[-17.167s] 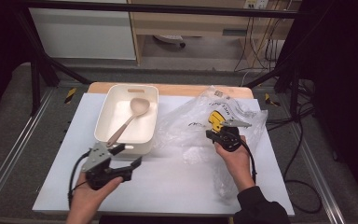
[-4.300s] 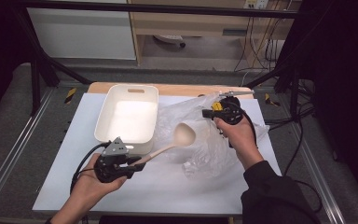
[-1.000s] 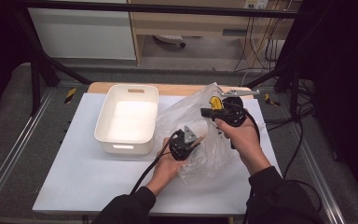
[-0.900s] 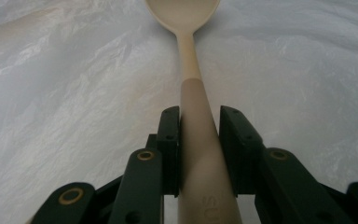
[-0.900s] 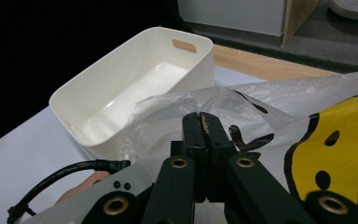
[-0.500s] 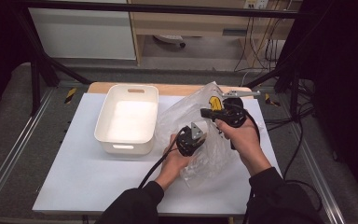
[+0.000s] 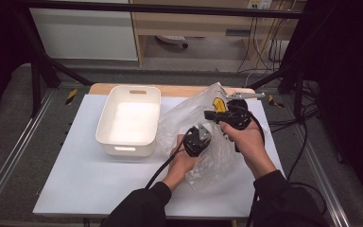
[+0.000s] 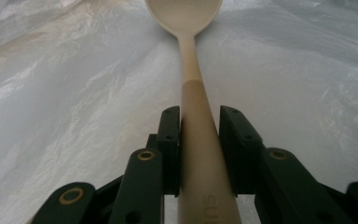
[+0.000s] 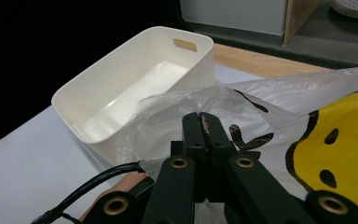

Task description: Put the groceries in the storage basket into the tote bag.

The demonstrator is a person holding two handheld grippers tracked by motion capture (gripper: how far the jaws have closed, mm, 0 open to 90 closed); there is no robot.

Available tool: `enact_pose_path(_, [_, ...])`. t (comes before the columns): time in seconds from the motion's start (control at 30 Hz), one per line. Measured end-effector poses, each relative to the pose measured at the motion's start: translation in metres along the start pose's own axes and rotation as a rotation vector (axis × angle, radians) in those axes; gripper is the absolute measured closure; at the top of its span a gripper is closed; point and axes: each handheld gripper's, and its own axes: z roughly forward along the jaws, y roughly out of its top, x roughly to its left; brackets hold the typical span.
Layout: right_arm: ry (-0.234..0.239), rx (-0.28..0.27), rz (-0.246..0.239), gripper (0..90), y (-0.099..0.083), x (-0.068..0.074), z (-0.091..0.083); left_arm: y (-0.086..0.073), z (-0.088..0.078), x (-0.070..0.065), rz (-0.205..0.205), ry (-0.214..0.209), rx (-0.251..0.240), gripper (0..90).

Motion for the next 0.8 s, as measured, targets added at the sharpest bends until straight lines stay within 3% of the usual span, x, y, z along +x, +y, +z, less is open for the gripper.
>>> enact_pose_path(0.17, [-0.002,0.001,0.001,90.0,-0.001,-0.002,-0.001,0.002,0.001,0.003,-0.001,0.0,-0.027,70.0])
enact_pose_path(0.23, [-0.001,0.002,0.007,90.0,-0.002,-0.002,-0.001,0.004,0.002,0.005,0.052,-0.031,-0.023,70.1])
enact_pose_path(0.27, [-0.001,0.001,0.006,90.0,-0.002,-0.002,-0.001,0.004,0.002,0.002,0.001,-0.018,-0.037,70.1])
enact_pose_path(0.3, [0.0,0.002,0.007,90.0,-0.002,-0.002,-0.001,0.004,0.003,0.002,0.005,-0.019,-0.033,70.1])
enact_pose_path(0.33, [0.0,0.003,0.006,90.0,-0.002,-0.002,-0.001,0.005,0.004,0.004,0.04,-0.018,-0.026,70.1])
enact_pose_path(0.47, [-0.006,0.004,0.002,90.0,-0.003,-0.002,-0.001,0.002,0.011,0.002,0.015,-0.005,-0.023,70.1])
enact_pose_path(0.5, [-0.006,0.007,0.008,90.0,-0.003,-0.003,-0.001,0.001,0.011,0.005,0.043,-0.002,0.004,70.1])
enact_pose_path(0.53, [-0.004,0.005,0.01,90.0,-0.004,-0.004,-0.001,0.0,0.012,0.006,0.042,-0.007,0.008,70.1])
enact_pose_path(0.57, [-0.004,0.007,0.011,90.0,-0.004,-0.004,-0.001,-0.001,0.013,0.004,0.009,0.0,-0.001,70.1])
enact_pose_path(0.63, [-0.005,0.008,0.011,90.0,-0.005,-0.004,-0.001,-0.003,0.016,0.003,-0.007,0.003,0.006,70.0])
enact_pose_path(0.67, [-0.004,0.009,0.009,90.0,-0.005,-0.004,0.0,-0.002,0.013,0.008,0.057,-0.006,0.077,70.1])
enact_pose_path(0.7, [-0.005,0.009,0.009,90.0,-0.005,-0.004,0.0,-0.005,0.019,0.003,-0.035,-0.005,0.01,70.1])
enact_pose_path(0.73, [-0.004,0.008,0.007,90.0,-0.005,-0.004,0.0,-0.006,0.021,0.002,-0.039,0.002,0.015,70.1])
enact_pose_path(0.8, [-0.004,0.009,0.007,90.0,-0.005,-0.004,0.0,-0.006,0.018,0.007,0.039,0.007,0.106,70.1])
